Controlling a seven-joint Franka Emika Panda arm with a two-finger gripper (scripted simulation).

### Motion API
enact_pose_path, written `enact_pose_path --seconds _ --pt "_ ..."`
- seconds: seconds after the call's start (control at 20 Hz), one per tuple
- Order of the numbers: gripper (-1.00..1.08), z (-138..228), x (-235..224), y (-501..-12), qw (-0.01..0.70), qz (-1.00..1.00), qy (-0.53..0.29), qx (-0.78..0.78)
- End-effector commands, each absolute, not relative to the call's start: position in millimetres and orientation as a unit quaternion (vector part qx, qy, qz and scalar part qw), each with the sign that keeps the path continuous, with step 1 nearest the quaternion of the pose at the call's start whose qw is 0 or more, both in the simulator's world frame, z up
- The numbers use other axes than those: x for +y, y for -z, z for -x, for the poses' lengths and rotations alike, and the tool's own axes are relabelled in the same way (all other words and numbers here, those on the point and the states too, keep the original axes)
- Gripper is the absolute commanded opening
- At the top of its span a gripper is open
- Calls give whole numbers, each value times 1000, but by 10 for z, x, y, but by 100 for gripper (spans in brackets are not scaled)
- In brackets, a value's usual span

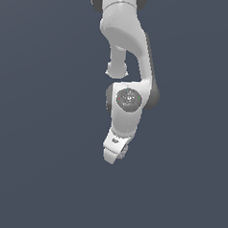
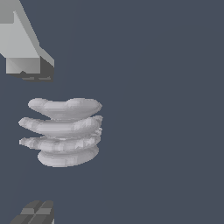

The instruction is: Pick up the object and move it to a goal position.

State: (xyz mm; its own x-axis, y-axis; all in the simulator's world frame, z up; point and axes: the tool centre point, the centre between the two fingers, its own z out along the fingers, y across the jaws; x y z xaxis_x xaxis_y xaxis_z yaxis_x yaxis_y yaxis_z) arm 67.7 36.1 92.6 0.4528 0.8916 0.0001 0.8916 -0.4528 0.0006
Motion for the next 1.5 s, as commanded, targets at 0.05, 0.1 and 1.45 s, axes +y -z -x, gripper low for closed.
enact_pose_path --seconds 0.05,0.1,1.45 --pt "100 -673 360 -840 0 -852 0 523" --pt "100 -671 362 -797 0 -852 0 524" --pt "-100 -710 395 -525 1 -848 -3 531"
